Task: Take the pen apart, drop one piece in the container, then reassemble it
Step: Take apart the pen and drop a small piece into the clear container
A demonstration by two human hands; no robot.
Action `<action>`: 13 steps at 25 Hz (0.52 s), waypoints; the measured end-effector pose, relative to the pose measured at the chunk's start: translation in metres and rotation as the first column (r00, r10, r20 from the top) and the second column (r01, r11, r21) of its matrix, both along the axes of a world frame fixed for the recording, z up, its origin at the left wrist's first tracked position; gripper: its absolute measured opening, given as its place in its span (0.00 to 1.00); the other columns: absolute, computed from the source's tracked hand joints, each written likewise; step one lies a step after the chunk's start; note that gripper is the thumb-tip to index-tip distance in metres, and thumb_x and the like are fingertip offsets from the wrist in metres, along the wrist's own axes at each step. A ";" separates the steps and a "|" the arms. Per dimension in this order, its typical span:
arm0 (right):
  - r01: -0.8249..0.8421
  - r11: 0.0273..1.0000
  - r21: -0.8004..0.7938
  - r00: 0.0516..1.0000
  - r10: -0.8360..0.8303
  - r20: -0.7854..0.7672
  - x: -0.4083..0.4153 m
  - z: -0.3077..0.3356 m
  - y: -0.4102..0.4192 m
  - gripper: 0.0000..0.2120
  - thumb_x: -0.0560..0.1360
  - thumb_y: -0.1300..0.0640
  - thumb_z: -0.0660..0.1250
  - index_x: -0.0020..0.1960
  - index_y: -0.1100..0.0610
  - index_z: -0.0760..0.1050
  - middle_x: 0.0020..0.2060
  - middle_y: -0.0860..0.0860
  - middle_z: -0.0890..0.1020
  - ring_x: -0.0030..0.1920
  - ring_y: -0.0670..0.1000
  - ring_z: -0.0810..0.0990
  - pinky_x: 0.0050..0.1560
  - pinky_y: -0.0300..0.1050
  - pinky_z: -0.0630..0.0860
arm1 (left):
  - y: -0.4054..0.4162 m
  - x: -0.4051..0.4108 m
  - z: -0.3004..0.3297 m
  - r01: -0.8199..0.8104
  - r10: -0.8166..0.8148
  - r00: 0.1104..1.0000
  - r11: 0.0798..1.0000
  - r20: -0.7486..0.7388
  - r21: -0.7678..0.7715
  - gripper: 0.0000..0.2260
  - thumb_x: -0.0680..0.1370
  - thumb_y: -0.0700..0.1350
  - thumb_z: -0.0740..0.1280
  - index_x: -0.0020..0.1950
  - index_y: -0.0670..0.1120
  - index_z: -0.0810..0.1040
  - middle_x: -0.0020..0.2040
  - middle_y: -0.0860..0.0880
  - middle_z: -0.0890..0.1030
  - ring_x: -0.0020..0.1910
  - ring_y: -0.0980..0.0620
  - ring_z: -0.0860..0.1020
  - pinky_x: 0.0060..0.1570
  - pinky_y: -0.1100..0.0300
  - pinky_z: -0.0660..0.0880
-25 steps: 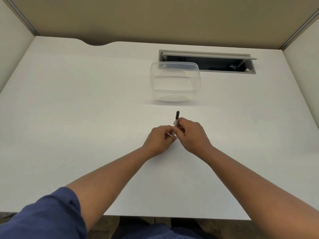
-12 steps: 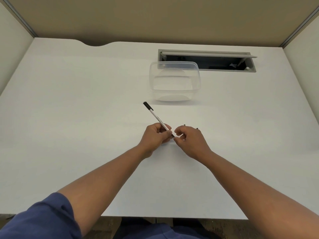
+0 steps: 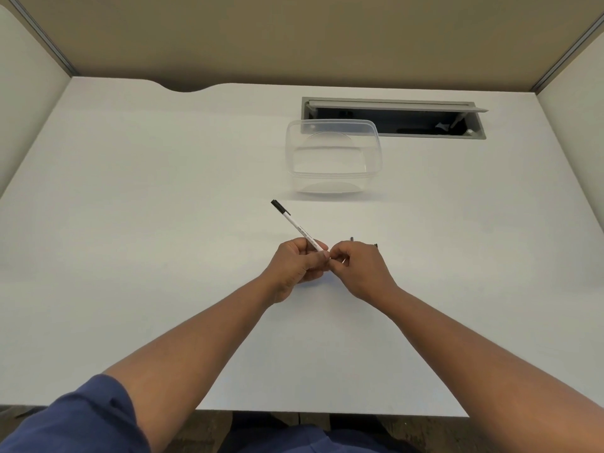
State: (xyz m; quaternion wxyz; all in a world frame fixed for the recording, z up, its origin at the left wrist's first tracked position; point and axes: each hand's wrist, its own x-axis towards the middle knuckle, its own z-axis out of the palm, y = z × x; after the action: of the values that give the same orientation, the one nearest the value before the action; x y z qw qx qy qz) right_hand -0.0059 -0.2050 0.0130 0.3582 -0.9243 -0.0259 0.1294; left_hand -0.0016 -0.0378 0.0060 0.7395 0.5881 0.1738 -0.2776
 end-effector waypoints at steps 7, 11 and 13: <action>-0.049 0.989 -0.138 0.998 0.053 0.026 0.001 0.005 -0.007 0.08 0.77 0.54 0.68 0.41 0.56 0.79 0.32 0.49 0.81 0.36 0.52 0.77 0.38 0.48 0.74 | 0.007 -0.003 0.022 0.103 -0.527 0.829 0.476 0.189 0.873 0.21 0.76 0.64 0.66 0.40 0.45 0.77 0.33 0.50 0.80 0.32 0.50 0.80 0.34 0.56 0.75; -0.149 0.953 -0.265 0.984 0.170 0.059 0.002 0.010 -0.005 0.09 0.79 0.55 0.64 0.42 0.57 0.77 0.35 0.50 0.76 0.36 0.53 0.72 0.38 0.50 0.72 | 0.014 0.004 0.011 -0.442 -0.910 0.243 0.204 0.336 0.873 0.14 0.75 0.53 0.71 0.58 0.50 0.79 0.52 0.50 0.81 0.52 0.44 0.78 0.47 0.51 0.72; -0.171 0.941 -0.293 0.977 0.200 0.071 0.004 0.012 -0.003 0.09 0.80 0.55 0.63 0.44 0.57 0.77 0.36 0.50 0.76 0.37 0.53 0.72 0.39 0.50 0.72 | 0.016 0.013 0.004 -0.410 -0.945 0.202 0.157 0.258 0.898 0.16 0.75 0.49 0.72 0.62 0.50 0.78 0.56 0.50 0.82 0.57 0.43 0.78 0.55 0.48 0.71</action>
State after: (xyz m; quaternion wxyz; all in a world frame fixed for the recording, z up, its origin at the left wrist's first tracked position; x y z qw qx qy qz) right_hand -0.0024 -0.2084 0.0251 0.2055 -0.9650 -0.1120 0.1186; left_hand 0.0115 -0.0220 0.0097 0.0478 0.9375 -0.3290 0.1030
